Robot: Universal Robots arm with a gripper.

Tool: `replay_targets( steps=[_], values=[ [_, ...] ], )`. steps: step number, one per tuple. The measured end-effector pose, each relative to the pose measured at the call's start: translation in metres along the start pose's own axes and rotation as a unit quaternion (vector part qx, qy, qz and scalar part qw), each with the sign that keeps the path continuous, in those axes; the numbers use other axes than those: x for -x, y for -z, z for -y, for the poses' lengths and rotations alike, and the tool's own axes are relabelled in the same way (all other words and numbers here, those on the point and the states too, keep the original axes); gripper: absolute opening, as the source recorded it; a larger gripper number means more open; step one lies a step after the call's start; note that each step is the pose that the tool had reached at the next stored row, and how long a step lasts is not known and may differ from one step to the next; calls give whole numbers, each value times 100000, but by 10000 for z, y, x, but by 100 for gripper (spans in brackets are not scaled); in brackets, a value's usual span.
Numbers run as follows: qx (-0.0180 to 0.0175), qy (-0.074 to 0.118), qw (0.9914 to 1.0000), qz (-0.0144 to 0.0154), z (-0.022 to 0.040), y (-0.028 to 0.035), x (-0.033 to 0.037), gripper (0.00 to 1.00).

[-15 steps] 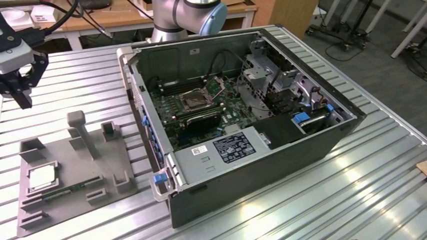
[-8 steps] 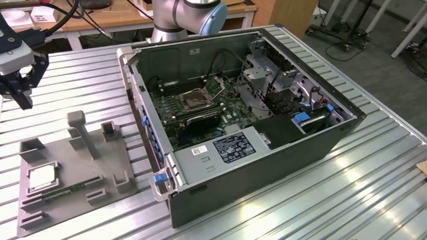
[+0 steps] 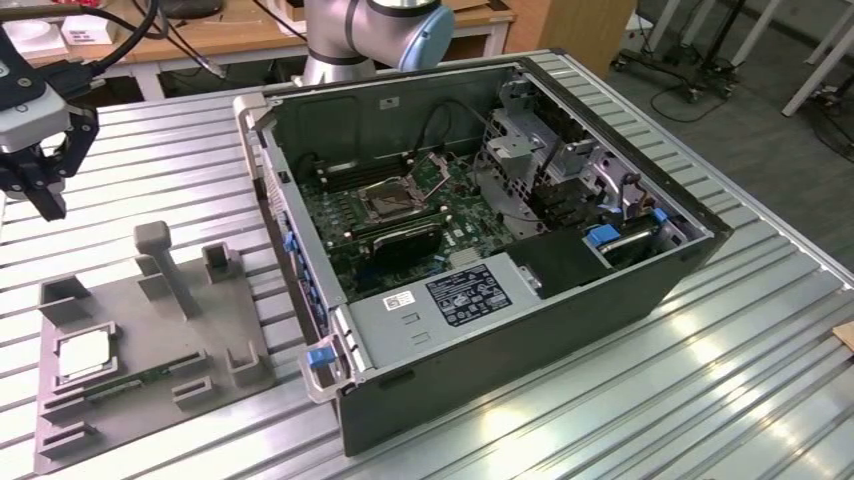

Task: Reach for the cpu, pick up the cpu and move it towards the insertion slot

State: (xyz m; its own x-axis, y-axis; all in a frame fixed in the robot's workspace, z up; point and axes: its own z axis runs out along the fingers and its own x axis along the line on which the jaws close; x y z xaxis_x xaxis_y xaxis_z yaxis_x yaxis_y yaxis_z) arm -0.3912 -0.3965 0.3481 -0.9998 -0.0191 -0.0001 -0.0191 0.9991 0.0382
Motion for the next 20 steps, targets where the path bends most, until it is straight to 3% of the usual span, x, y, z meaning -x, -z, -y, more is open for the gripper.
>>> replay_targets(
  steps=[20],
  values=[
    [-2, 2, 100000, -4, 2, -50, 0, 11]
  ],
)
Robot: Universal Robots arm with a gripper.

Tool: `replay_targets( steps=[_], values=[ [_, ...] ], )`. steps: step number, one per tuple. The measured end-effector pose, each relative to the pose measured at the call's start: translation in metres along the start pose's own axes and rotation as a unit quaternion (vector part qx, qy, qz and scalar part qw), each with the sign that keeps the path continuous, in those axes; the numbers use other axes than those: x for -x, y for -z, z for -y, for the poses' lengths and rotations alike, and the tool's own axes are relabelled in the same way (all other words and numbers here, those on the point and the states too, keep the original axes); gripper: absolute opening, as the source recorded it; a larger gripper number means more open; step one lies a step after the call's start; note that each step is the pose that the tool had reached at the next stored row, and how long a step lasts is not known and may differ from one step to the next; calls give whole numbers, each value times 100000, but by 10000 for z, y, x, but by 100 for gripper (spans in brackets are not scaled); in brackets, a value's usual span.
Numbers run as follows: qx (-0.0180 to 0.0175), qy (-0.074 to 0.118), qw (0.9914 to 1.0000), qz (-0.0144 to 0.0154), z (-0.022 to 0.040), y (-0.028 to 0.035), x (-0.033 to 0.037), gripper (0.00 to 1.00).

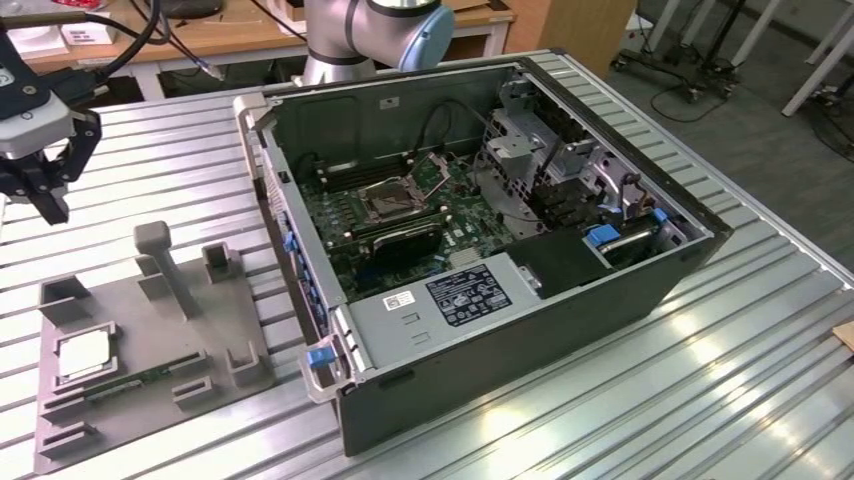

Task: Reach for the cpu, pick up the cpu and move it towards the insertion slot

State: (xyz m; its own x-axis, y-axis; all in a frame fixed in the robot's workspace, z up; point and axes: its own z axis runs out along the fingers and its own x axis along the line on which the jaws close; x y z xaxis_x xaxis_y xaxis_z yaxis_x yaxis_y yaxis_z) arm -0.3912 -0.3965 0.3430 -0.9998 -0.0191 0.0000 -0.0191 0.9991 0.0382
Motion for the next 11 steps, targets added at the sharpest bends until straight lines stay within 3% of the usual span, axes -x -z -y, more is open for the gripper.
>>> replay_targets(
  steps=[11],
  values=[
    [-4, -1, 100000, -3, 1, -25, 0, 11]
  ],
)
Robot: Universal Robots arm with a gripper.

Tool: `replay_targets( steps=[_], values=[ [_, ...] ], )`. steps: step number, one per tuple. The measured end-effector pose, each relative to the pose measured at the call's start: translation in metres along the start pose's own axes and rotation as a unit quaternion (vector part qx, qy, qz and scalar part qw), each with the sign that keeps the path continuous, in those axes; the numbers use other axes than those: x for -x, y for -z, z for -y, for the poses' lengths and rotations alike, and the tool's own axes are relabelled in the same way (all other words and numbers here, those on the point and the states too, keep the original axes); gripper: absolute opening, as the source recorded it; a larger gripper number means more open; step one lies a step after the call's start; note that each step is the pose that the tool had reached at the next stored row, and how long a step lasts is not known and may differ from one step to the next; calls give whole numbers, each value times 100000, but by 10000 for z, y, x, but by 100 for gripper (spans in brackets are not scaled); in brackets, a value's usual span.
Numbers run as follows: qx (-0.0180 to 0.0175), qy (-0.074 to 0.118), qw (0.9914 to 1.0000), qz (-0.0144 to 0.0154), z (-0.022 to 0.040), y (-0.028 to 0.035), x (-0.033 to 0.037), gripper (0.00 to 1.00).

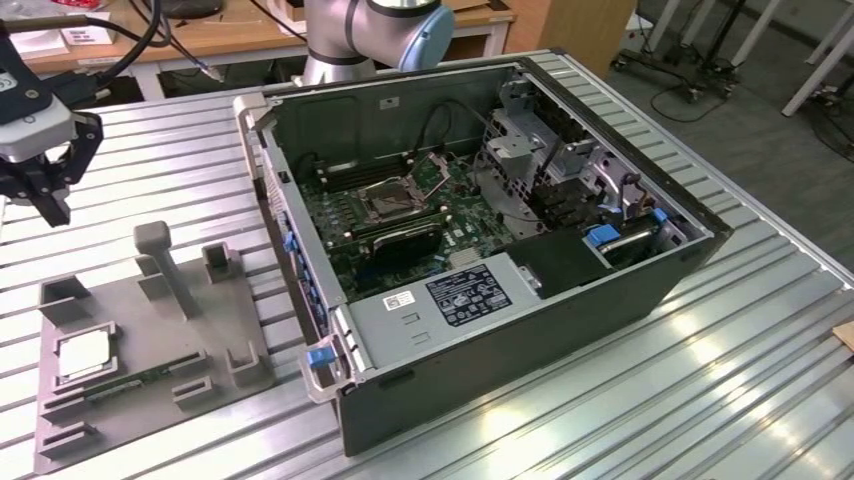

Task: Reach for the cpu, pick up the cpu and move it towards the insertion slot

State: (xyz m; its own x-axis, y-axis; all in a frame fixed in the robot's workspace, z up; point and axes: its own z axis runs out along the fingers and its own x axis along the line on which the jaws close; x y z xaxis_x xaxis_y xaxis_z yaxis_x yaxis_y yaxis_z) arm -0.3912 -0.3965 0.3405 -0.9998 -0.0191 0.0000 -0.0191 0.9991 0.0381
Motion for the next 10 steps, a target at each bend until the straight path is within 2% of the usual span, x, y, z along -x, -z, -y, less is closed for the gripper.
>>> replay_targets(
  steps=[10],
  values=[
    [14, -2, 100000, 18, 0, -17, -10, 11]
  ],
)
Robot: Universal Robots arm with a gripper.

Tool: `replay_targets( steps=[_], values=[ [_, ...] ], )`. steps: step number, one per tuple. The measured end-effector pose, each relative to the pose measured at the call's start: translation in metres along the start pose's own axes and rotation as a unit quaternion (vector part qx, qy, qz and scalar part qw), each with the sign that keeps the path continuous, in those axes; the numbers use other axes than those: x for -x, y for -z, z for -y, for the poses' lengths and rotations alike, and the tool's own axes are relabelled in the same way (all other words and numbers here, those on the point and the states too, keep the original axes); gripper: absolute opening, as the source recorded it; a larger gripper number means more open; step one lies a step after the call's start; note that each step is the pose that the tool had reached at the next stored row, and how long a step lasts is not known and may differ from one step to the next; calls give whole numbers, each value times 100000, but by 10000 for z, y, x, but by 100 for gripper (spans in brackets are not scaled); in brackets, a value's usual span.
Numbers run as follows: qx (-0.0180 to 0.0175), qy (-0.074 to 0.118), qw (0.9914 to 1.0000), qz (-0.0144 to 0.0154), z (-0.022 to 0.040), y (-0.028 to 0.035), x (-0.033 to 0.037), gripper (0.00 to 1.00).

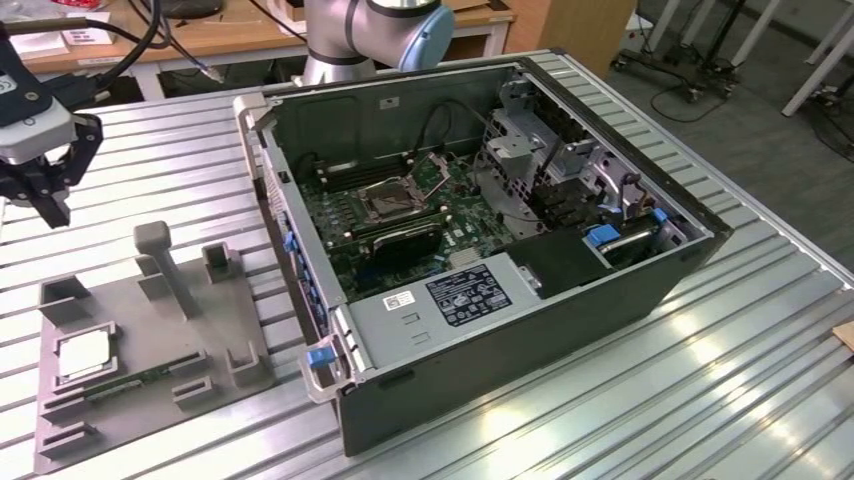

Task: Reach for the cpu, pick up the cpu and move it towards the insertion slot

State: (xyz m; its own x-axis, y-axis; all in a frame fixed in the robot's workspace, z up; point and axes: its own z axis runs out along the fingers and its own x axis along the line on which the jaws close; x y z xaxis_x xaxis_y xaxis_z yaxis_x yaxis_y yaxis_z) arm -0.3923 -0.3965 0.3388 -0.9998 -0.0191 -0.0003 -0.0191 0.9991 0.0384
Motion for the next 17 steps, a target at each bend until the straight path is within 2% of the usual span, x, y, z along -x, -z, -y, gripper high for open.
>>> replay_targets(
  steps=[17],
  values=[
    [-8, 3, 100000, -9, 0, -33, -58, 11]
  ],
)
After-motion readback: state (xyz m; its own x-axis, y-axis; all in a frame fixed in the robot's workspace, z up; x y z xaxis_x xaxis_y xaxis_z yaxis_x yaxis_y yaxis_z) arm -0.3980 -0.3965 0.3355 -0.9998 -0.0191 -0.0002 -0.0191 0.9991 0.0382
